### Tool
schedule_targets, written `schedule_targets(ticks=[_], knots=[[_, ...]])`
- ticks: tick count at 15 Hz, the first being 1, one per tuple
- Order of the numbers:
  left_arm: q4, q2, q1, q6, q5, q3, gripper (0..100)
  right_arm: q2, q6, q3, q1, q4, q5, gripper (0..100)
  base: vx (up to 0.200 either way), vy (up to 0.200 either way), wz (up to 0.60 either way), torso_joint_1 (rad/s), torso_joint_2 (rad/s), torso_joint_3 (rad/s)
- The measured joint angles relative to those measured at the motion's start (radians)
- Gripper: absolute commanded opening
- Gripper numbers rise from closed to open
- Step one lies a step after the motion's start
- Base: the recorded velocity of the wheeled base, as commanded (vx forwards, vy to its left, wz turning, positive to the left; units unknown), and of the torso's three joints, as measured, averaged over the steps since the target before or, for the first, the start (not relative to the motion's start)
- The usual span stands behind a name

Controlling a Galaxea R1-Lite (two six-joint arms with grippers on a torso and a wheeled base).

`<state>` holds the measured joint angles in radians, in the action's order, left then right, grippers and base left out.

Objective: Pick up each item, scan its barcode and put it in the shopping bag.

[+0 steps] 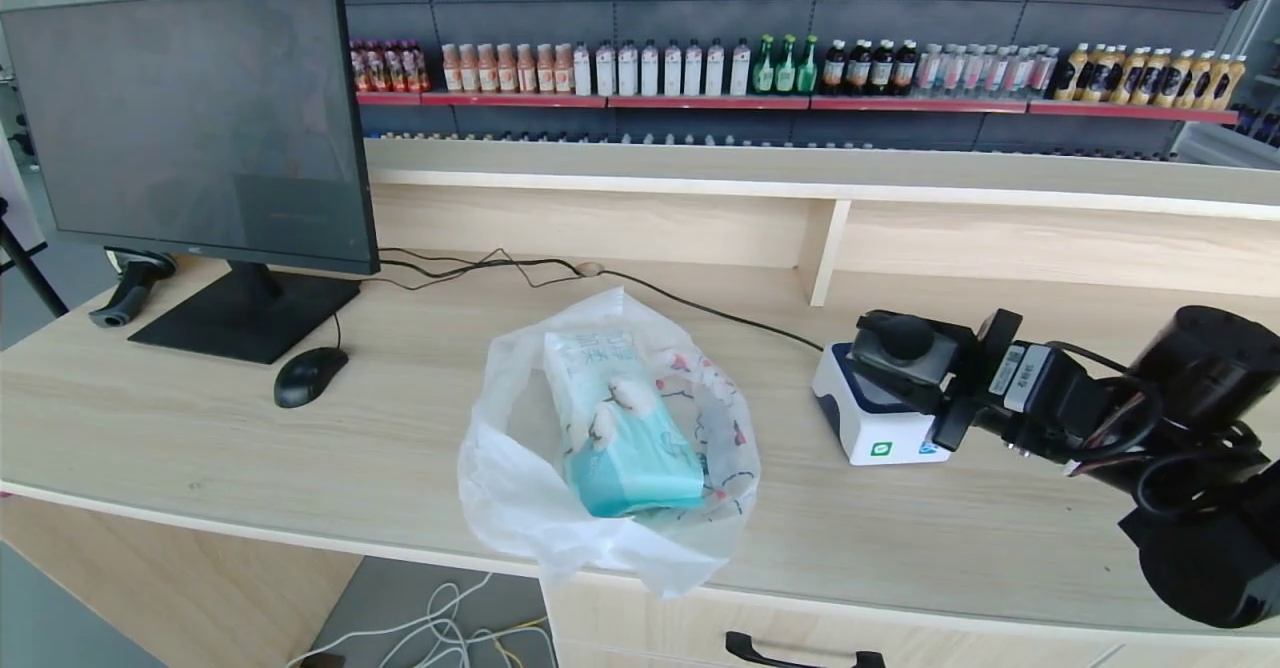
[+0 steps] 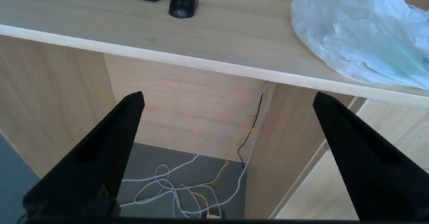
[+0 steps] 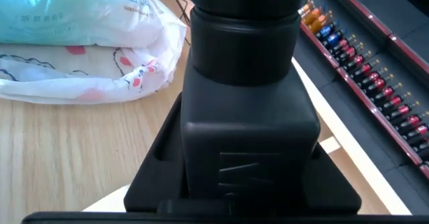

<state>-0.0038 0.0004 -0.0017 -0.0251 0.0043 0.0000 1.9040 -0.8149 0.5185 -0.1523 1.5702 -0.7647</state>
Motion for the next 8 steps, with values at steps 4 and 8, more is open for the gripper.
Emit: schedule_targets(ticks=[4,8], knots=[[0.0,0.0,0.0,0.001,0.0,0.0,100,0.05,-0.004,0.048,0.002,-0.001,-0.006,0,0.0,0.0,0.0,0.0,0.0,0.0],[0.0,0.0,0.0,0.001,0.0,0.0,100,0.086,-0.001,0.116,0.023,0.0,-0.016,0,0.0,0.0,0.0,0.0,0.0,0.0]])
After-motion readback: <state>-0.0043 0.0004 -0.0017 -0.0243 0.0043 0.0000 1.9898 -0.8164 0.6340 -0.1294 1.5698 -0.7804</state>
